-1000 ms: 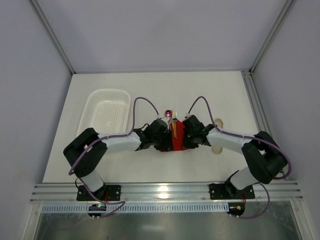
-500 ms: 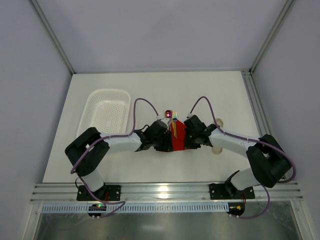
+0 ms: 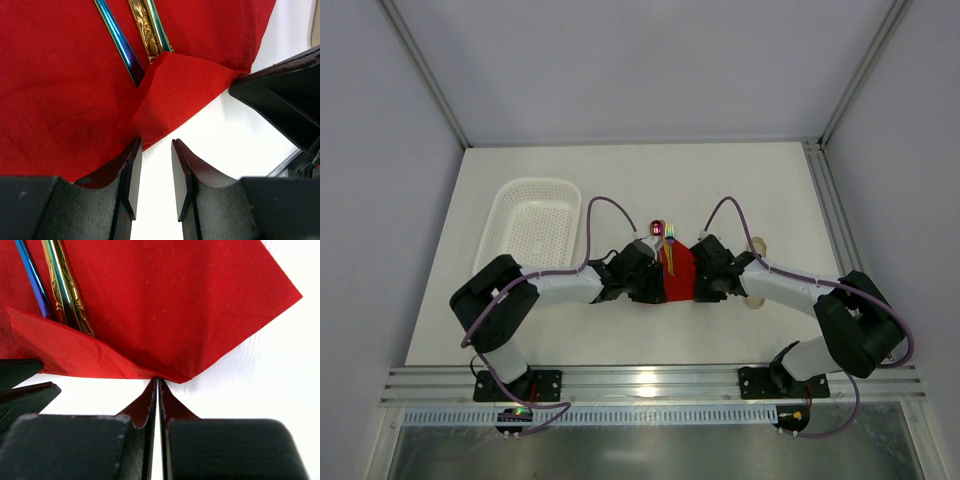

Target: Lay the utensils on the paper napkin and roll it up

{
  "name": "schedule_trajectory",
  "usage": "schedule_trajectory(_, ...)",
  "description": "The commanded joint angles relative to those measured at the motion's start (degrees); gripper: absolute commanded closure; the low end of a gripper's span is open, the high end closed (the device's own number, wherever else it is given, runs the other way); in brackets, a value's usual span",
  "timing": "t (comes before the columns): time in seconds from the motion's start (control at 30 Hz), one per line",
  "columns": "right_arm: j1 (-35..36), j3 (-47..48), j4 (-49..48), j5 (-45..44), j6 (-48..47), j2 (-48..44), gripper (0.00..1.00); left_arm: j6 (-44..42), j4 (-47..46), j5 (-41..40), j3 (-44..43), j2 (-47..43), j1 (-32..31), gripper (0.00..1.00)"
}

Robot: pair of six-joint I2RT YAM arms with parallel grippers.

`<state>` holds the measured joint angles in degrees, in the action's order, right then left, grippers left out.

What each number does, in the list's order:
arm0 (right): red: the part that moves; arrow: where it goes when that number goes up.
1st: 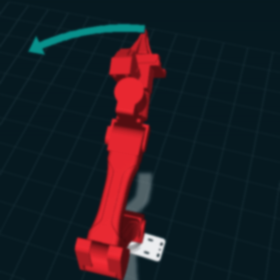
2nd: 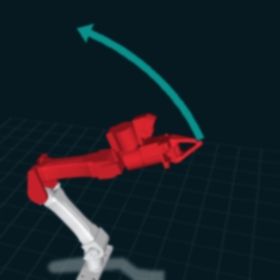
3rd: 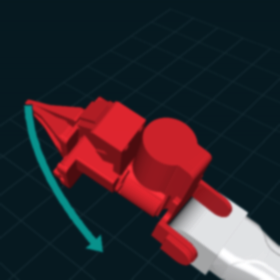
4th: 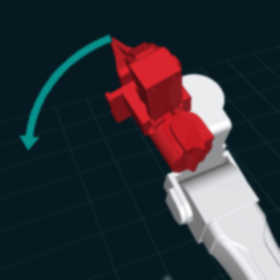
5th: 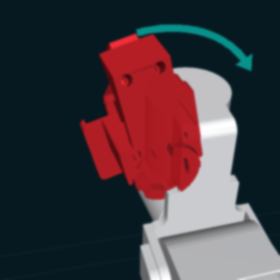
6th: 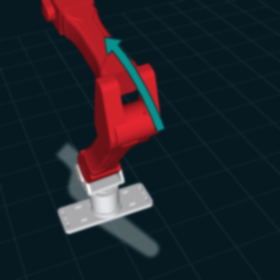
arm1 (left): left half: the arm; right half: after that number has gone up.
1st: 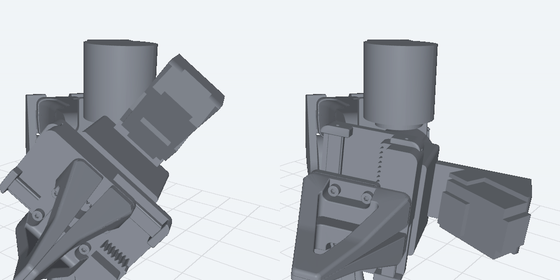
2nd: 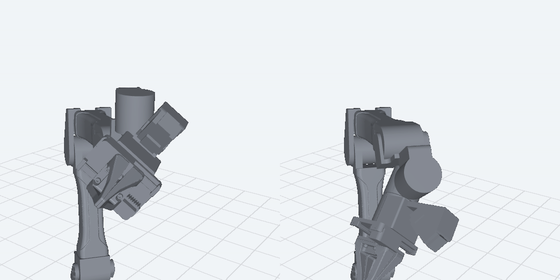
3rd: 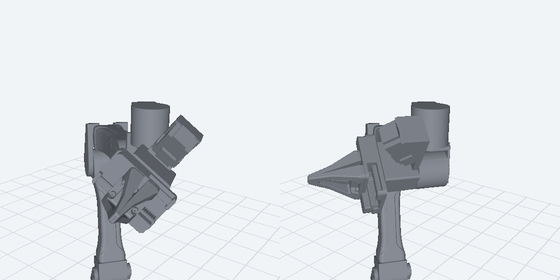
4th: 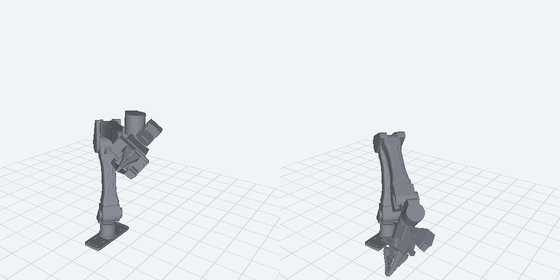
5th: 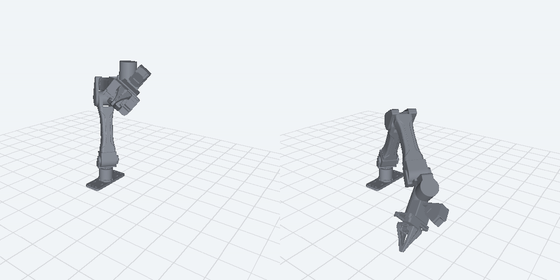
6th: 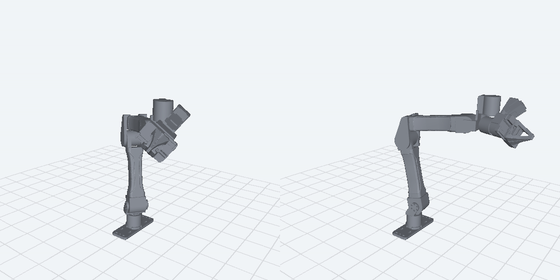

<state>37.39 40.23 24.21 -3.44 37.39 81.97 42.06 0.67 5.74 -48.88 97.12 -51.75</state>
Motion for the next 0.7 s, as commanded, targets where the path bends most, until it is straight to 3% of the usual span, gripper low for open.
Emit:
schedule_trajectory(0.0,0.0,-0.1,0.3,-2.2,-0.8,-1.0,0.96,-0.1,2.0,-2.1,-0.2,-0.6,-0.3,0.65)
schedule_trajectory(0.3,0.0,2.2,1.5,-0.3,-0.7,-4.9,0.96,-0.2,4.2,-1.8,-3.2,-2.4,-0.2,0.65)
schedule_trajectory(0.67,0.0,2.7,-1.7,0.4,-0.7,-0.1,0.96,-0.6,5.4,-1.0,-6.1,-1.1,-0.3,0.65)
